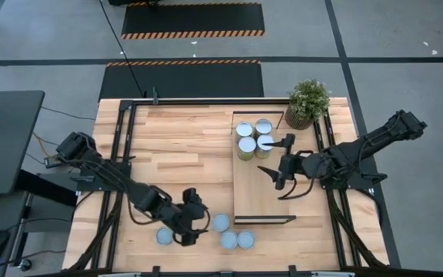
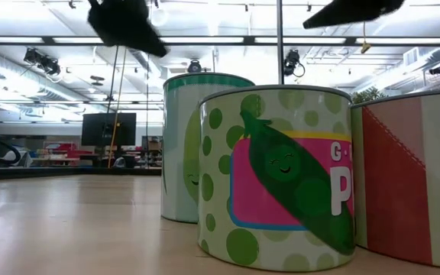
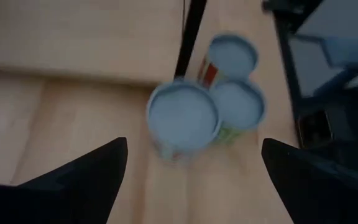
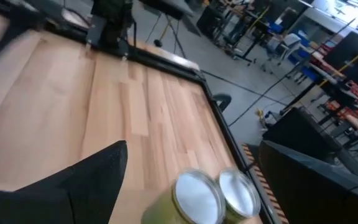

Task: Pick and place cans onto a shelf
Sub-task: Put the canned mixed vegetable on the shelf

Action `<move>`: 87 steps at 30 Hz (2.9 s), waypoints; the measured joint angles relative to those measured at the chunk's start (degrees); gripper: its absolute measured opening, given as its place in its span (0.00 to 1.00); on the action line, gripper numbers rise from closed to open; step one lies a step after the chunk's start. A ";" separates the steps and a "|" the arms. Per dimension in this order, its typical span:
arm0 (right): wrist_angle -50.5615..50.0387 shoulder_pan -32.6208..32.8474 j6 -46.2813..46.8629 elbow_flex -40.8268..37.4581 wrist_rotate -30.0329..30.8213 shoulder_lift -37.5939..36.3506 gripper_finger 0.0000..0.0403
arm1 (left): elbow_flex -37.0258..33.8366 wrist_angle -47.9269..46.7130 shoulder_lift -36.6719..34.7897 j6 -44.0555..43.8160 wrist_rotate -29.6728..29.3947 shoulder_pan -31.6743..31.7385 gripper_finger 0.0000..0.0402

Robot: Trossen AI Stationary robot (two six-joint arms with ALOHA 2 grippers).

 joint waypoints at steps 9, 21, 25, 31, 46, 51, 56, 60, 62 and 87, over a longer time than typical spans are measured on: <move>6.04 -0.55 0.79 -4.63 0.32 -1.38 0.93 | 11.29 -4.63 8.84 2.38 -7.02 -2.28 0.94; 10.98 1.61 5.18 -6.38 0.94 0.43 0.93 | 16.17 -12.75 14.88 2.72 -7.53 -2.20 0.94; 12.28 2.07 5.11 -6.37 2.07 1.71 0.93 | 16.16 -13.97 15.92 2.91 -7.56 -2.12 0.94; 12.05 2.16 5.72 -6.28 3.28 2.45 0.93 | 15.97 -15.55 17.05 3.51 -6.92 -2.04 0.94; 11.45 2.47 7.32 -6.28 3.04 2.43 0.93 | 16.05 -13.36 19.26 2.39 -7.30 0.26 0.94; 11.26 2.47 7.34 -6.28 3.02 2.43 0.93 | 16.01 -11.66 20.52 2.39 -5.34 0.85 0.94; 11.21 2.47 7.52 -6.28 3.02 2.40 0.93 | 16.01 -8.83 21.71 2.36 -3.88 1.27 0.94; 11.16 2.47 7.58 -6.26 3.02 2.40 0.93 | 15.96 -8.20 22.13 2.56 -4.30 1.39 0.91; 10.91 2.47 7.67 -6.26 3.00 2.43 0.93 | 16.06 -7.69 22.28 2.16 -4.45 1.42 0.87; 11.25 2.47 7.39 -6.26 2.98 2.43 0.93 | 16.00 -19.93 15.24 5.98 -11.41 2.31 0.68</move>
